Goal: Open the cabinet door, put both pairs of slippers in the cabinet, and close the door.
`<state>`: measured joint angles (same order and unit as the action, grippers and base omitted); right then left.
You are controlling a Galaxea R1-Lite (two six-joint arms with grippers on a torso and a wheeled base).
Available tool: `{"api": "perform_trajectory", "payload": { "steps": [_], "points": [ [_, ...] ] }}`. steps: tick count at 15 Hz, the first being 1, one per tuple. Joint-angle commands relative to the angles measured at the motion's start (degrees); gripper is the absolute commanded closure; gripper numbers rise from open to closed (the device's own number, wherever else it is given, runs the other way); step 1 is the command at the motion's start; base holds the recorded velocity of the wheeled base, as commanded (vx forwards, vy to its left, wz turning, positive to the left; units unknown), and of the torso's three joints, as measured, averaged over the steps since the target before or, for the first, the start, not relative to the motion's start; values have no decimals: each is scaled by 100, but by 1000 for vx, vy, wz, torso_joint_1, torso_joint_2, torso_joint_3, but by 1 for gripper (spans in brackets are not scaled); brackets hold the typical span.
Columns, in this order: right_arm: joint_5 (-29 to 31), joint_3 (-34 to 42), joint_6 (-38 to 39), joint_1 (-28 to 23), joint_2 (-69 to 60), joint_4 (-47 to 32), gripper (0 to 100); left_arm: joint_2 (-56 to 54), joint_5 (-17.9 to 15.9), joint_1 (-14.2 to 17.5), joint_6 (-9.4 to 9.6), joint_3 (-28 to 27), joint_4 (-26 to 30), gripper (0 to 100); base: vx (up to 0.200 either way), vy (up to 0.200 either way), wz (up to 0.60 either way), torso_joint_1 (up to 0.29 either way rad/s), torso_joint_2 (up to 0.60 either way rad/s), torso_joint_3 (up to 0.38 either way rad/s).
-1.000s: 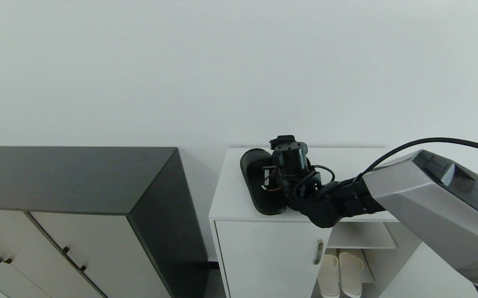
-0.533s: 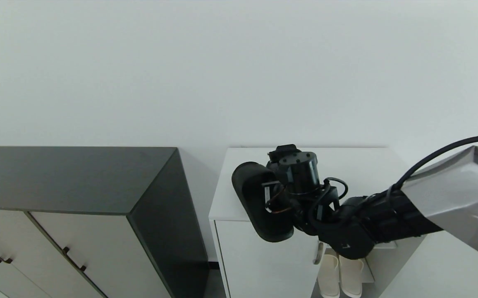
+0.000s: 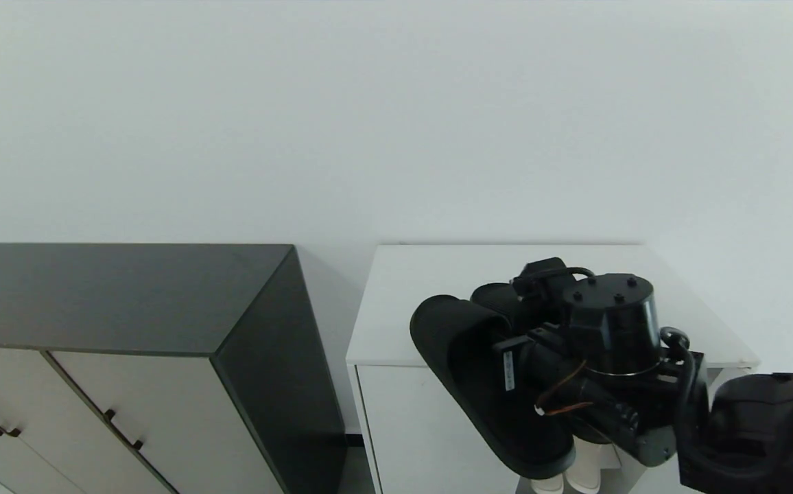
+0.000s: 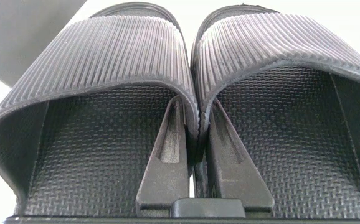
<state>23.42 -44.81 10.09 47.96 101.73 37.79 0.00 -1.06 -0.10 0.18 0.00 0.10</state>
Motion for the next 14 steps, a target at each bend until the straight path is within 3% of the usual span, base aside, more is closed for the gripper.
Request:
{"api": "perform_trajectory", "payload": {
  "steps": [1,10,14],
  "points": [
    [-30,289,-7,91,-452,9,100,0,1,1,-1,0,-1,100,0,0,0,0,0,0],
    [-13,289,28,91,-470,27,100,0,1,1,-9,0,-1,100,0,0,0,0,0,0],
    [-22,280,28,91,-461,27,100,0,1,1,-9,0,-1,100,-200,0,0,7,1,1]
  ]
}}
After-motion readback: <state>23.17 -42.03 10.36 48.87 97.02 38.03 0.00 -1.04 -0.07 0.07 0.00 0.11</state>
